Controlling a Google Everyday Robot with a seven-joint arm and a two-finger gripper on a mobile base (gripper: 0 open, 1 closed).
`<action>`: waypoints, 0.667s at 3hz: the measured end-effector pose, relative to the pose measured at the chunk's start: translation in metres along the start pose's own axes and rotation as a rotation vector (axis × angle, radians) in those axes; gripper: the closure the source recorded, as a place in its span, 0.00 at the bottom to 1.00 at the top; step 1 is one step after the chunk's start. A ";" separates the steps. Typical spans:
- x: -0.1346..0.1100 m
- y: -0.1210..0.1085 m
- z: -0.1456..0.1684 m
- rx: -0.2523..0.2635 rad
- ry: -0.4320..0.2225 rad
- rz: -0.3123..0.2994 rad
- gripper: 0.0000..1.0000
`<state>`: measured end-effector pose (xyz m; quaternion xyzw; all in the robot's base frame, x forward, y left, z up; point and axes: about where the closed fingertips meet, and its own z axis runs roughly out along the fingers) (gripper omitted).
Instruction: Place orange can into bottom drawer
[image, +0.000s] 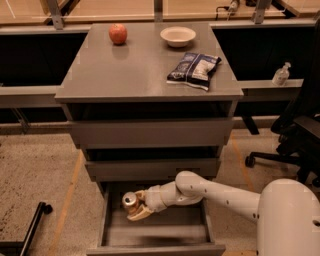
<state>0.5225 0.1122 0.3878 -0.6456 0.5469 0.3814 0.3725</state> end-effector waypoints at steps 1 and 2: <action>0.039 -0.009 0.000 0.063 -0.045 0.046 1.00; 0.046 -0.010 0.003 0.069 -0.050 0.056 1.00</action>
Offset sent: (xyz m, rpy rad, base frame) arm 0.0107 -0.0122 -0.0273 0.0380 0.0154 -0.0582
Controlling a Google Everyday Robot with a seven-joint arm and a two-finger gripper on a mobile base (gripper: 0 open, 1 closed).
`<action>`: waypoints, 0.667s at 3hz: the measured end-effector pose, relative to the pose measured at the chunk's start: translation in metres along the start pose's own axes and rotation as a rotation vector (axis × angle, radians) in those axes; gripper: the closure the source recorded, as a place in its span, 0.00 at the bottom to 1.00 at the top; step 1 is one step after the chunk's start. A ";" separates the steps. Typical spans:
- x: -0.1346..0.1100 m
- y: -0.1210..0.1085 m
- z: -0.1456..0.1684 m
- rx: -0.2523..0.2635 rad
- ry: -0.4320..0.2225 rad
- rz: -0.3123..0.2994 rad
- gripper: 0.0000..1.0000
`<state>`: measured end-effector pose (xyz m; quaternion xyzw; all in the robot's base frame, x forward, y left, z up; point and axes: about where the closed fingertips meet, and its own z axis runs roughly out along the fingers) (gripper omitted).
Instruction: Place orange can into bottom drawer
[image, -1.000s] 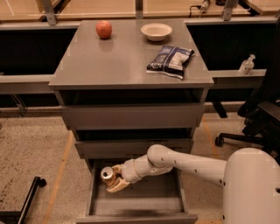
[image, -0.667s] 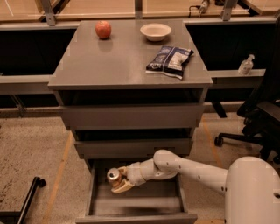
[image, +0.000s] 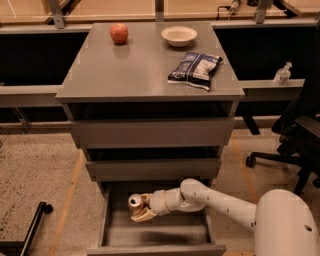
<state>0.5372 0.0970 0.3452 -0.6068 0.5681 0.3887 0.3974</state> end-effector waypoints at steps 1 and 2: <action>0.012 0.004 0.005 -0.011 0.033 -0.003 1.00; 0.038 0.006 0.010 -0.015 0.026 -0.004 1.00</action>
Offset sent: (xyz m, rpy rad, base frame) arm 0.0086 -0.0252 -0.0915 0.0026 -0.0048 -0.0098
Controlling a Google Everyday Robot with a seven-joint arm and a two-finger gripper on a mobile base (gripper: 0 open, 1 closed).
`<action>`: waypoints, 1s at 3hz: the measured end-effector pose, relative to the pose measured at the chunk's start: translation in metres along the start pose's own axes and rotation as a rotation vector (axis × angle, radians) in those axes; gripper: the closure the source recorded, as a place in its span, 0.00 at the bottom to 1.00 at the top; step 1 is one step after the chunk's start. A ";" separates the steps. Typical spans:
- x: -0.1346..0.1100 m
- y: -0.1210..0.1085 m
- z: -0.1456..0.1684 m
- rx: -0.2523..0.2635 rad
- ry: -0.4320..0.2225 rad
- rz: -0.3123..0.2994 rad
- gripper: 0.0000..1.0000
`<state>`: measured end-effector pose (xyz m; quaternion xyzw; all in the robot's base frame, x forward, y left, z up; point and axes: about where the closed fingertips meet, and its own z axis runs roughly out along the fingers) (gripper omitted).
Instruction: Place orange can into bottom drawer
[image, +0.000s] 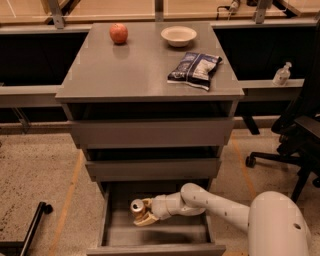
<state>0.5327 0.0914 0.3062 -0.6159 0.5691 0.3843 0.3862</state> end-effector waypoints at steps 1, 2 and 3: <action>0.037 -0.003 0.004 0.006 -0.038 0.022 1.00; 0.081 -0.006 0.013 -0.003 -0.065 0.057 0.95; 0.105 -0.013 0.018 -0.014 -0.064 0.078 0.72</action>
Offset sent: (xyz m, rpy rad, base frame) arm 0.0190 -0.0331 -0.1053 0.0852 0.0647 -0.0380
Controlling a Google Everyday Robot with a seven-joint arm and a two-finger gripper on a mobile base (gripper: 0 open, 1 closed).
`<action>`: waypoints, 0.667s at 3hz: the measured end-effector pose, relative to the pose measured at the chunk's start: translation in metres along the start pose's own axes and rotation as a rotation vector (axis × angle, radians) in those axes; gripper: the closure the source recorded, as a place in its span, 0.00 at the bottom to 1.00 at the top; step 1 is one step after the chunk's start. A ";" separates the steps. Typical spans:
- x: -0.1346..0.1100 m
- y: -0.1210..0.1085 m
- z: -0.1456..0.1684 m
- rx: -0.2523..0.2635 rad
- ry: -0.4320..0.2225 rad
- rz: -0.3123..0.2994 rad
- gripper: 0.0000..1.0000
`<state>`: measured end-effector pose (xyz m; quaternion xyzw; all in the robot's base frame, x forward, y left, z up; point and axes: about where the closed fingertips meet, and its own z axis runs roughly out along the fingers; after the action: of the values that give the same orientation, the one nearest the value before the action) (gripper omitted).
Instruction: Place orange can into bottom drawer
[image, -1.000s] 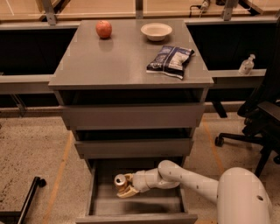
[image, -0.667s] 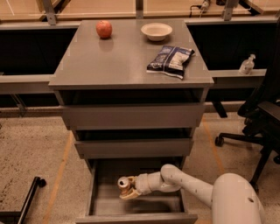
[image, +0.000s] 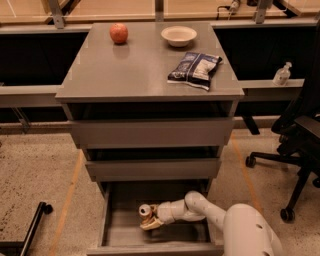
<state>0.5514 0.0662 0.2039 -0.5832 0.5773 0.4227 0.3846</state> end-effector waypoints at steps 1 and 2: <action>0.023 -0.003 0.012 -0.032 0.000 0.041 0.49; 0.041 -0.001 0.020 -0.045 0.004 0.076 0.26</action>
Offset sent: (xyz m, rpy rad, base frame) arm 0.0007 0.0020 -0.0675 -0.0182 0.1257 0.0103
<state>0.5507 0.0710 0.1588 -0.5704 0.5901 0.4486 0.3538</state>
